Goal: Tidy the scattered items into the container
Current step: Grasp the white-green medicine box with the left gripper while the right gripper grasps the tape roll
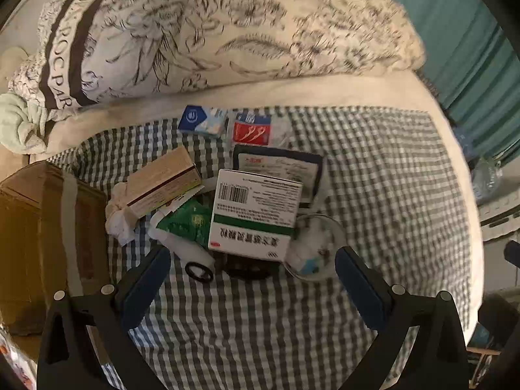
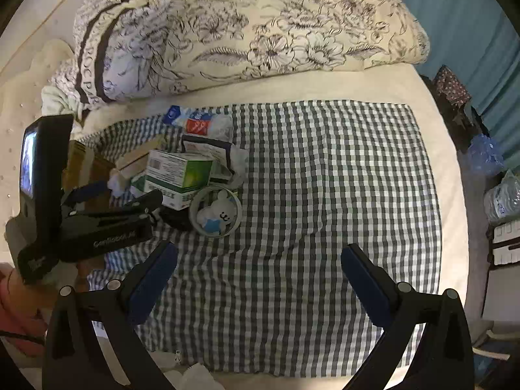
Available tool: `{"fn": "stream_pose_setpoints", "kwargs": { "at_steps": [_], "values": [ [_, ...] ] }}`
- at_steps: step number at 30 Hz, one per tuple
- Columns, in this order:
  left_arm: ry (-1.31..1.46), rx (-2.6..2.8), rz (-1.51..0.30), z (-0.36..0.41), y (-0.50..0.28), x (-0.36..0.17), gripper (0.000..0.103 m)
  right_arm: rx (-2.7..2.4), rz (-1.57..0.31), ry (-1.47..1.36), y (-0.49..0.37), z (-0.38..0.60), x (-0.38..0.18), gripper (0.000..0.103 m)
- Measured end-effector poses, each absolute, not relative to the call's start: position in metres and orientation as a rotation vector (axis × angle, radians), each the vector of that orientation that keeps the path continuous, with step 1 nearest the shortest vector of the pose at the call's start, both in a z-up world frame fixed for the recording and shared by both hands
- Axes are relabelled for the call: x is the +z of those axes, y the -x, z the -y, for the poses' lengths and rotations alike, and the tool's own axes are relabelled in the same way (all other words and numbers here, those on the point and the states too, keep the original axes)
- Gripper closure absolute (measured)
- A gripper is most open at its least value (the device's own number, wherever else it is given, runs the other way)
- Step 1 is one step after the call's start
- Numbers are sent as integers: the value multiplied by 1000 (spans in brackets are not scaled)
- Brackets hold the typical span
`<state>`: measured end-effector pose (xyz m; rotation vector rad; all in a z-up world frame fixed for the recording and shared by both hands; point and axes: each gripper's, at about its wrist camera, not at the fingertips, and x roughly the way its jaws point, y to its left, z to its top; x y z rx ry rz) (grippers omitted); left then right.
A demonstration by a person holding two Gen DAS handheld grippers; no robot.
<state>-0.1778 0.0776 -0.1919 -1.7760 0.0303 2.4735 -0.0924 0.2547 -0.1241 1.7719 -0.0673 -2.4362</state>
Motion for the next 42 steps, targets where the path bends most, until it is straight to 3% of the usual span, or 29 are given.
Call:
{"fn": "stream_pose_setpoints", "kwargs": {
  "at_steps": [15, 17, 20, 26, 36, 37, 39, 42],
  "values": [
    [1949, 2371, -74, -80, 235, -268, 0, -2262, 13, -1856, 125, -240, -209, 1],
    [1934, 2379, -53, -77, 238, -267, 1, -2245, -6, -1841, 131, -233, -219, 1],
    [1894, 2384, -35, -73, 238, -260, 23, -2201, -8, -1813, 138, -218, -232, 1],
    [1876, 2380, 54, -59, 243, -249, 24, -2138, -37, -1806, 151, -186, -258, 1],
    [1832, 2459, 148, -32, 242, -218, 24, -2049, -277, -1917, 157, -145, -305, 1],
    [1833, 2464, 145, -30, 241, -216, 24, -2046, -295, -1920, 157, -142, -309, 2],
    [1834, 2470, 146, -25, 237, -214, 24, -2040, -297, -1912, 155, -140, -312, 22],
    [1835, 2480, 171, -19, 234, -212, 24, -2030, -290, -1907, 152, -142, -306, 23]
  ]
}}
